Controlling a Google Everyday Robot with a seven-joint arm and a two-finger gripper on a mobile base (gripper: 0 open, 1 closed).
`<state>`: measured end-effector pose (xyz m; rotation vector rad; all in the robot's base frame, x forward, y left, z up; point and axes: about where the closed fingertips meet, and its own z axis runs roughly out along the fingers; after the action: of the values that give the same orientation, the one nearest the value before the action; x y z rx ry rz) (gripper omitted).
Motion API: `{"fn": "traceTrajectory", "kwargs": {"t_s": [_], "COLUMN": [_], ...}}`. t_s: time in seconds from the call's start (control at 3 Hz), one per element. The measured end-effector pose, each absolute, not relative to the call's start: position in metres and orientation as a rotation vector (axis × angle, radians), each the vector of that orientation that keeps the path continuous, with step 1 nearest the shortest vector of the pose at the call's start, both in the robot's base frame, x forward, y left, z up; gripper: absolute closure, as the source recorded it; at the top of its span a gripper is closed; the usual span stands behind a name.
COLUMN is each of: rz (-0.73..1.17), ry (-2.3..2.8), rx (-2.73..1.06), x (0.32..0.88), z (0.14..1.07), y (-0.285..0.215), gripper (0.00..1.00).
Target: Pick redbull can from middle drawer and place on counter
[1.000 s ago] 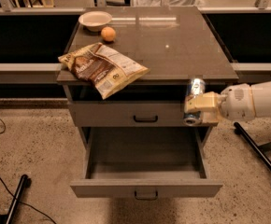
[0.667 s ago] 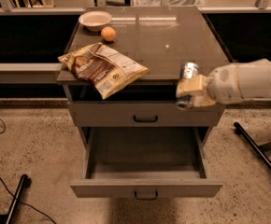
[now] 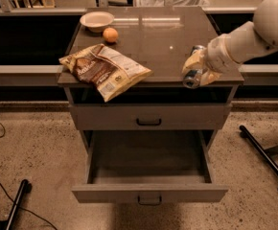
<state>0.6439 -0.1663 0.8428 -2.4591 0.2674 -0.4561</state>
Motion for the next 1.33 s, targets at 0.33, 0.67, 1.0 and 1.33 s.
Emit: {"fn": "traceTrajectory", "kwargs": {"t_s": [0.33,0.67,1.0,1.33], "rz": [-0.405,-0.396,-0.396,-0.394], "ry": [0.349,0.421,0.414,0.413], "rx": [-2.516,-2.553,-2.550,-2.550], "x": [0.689,0.718,0.720,0.720], "z": [0.842,0.842,0.842,0.841], "y": [-0.161,-0.153,-0.149,-0.149], "gripper": [1.00,0.81,0.58,0.35]}}
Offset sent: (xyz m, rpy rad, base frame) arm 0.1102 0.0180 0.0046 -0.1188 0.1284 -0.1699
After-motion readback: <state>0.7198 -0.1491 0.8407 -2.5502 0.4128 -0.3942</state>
